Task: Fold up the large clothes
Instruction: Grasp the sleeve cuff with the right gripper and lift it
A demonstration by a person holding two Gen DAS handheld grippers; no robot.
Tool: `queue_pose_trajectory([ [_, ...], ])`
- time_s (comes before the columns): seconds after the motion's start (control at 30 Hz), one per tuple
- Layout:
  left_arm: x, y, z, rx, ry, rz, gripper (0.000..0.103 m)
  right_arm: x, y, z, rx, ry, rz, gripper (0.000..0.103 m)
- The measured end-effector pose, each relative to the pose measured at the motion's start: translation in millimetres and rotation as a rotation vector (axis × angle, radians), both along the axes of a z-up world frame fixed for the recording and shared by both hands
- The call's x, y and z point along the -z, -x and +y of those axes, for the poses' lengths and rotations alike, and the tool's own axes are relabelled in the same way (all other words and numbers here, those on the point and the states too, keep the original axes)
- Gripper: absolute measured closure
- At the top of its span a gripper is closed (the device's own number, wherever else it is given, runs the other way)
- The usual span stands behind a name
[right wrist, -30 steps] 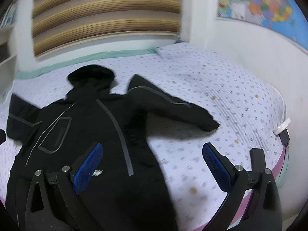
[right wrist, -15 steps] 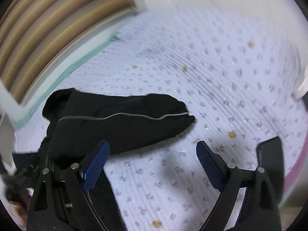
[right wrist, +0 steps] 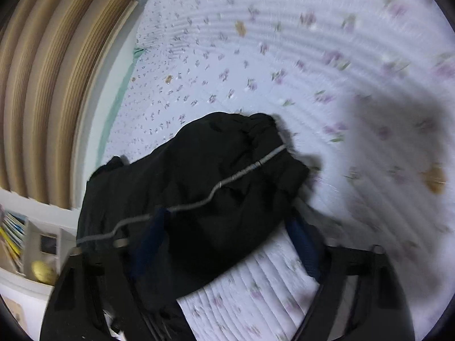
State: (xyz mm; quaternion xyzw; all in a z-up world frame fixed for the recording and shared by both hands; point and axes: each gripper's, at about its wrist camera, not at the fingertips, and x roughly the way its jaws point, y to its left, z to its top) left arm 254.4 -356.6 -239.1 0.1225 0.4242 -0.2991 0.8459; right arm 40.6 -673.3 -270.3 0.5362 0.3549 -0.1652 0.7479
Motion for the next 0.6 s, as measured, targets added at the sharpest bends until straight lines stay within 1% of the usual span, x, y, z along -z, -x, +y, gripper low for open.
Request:
queue_pose_trajectory([
  [0.03, -0.7, 0.0, 0.9, 0.001, 0.009, 0.003, 0.036, 6.7, -5.7, -0.9, -0.007, -0.010, 0.011, 0.064],
  [0.1, -6.3, 2.4, 3.7, 0.008, 0.023, 0.013, 0.037, 10.8, -12.2, -0.8, -0.019, 0.017, 0.024, 0.076],
  [0.13, -11.2, 5.8, 5.2, 0.019, 0.032, 0.018, 0.042, 4.4, -14.2, 2.7, -0.032, 0.066, 0.036, 0.080],
  [0.2, -24.3, 11.4, 3.8, 0.053, 0.058, 0.012, 0.049, -13.1, -14.9, 6.4, -0.044, 0.152, 0.039, 0.084],
  [0.23, -31.6, 14.3, 2.7, 0.066, 0.068, 0.003, 0.049, -33.4, -12.4, 8.1, -0.036, 0.258, 0.058, 0.085],
  [0.27, -41.9, 18.0, 0.5, 0.080, 0.085, -0.009, 0.049, -45.5, -10.0, 8.1, -0.027, 0.322, 0.075, 0.085],
  [0.3, -54.0, 20.7, -3.7, 0.097, 0.105, -0.019, 0.049, -64.3, -5.9, 7.5, -0.004, 0.429, 0.104, 0.086],
  [0.33, -64.5, 22.7, -9.0, 0.116, 0.126, -0.025, 0.049, -87.2, 0.1, 4.6, 0.032, 0.559, 0.139, 0.086],
  [0.37, -71.8, 25.3, -14.5, 0.130, 0.137, -0.030, 0.049, -97.1, 3.6, 2.1, 0.050, 0.609, 0.155, 0.086],
  [0.4, -75.8, 26.9, -22.3, 0.146, 0.140, -0.028, 0.049, -111.4, 9.1, -4.6, 0.085, 0.682, 0.186, 0.086],
  [0.43, -75.8, 26.8, -31.2, 0.160, 0.136, -0.021, 0.049, -119.9, 13.1, -11.8, 0.114, 0.729, 0.218, 0.086],
  [0.5, -65.2, 23.8, -51.0, 0.175, 0.109, 0.013, 0.049, -128.6, 22.0, -26.2, 0.167, 0.793, 0.285, 0.086],
  [0.53, -56.2, 20.8, -58.1, 0.183, 0.100, 0.052, 0.049, -129.6, 27.1, -33.8, 0.191, 0.815, 0.321, 0.086],
  [0.57, -44.3, 17.3, -66.1, 0.193, 0.093, 0.107, 0.049, -127.9, 31.7, -40.6, 0.203, 0.826, 0.351, 0.086],
  [0.6, -27.0, 12.3, -75.2, 0.203, 0.069, 0.178, 0.049, -125.5, 35.0, -44.3, 0.202, 0.819, 0.360, 0.086],
])
